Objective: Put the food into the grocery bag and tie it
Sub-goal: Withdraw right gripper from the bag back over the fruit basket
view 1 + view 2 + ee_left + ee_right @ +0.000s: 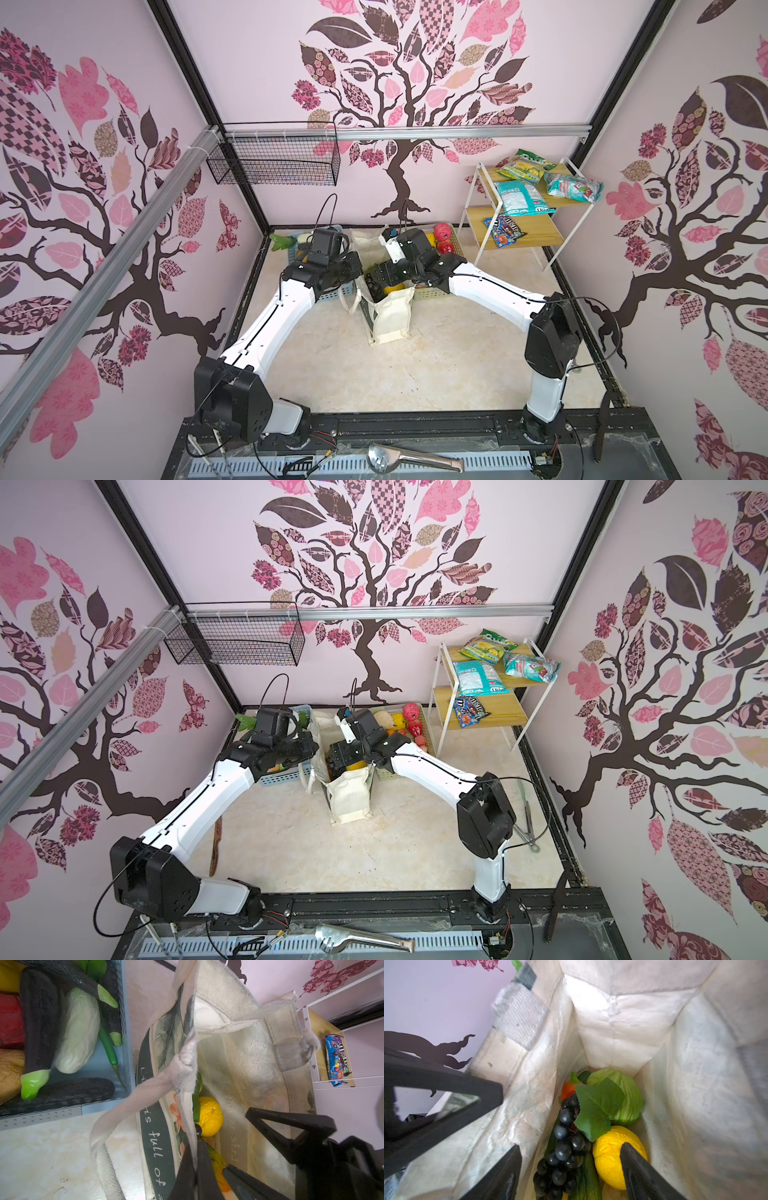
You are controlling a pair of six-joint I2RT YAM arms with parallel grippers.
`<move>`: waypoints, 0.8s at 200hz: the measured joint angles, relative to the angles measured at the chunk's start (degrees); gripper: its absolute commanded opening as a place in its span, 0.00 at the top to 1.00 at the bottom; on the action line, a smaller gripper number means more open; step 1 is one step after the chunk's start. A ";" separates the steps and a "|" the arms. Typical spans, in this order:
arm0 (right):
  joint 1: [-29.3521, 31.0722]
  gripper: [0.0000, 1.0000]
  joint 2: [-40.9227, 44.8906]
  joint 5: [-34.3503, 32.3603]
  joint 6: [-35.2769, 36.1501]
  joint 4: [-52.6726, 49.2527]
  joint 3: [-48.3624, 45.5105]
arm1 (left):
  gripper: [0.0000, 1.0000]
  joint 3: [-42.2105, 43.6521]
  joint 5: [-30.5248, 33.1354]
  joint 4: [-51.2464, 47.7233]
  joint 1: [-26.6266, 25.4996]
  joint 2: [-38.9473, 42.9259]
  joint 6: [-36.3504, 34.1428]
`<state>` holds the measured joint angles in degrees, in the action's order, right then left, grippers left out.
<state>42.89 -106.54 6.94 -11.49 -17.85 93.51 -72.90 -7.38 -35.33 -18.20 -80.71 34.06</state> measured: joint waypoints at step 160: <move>-8.04 0.25 15.34 -5.22 1.03 0.98 -8.92 | 1.00 0.00 0.00 -0.09 0.07 0.00 0.00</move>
<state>34.85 -91.20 1.72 -10.46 -16.86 84.60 -72.90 -7.38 -35.42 -18.13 -80.71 34.06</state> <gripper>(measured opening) 0.750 0.050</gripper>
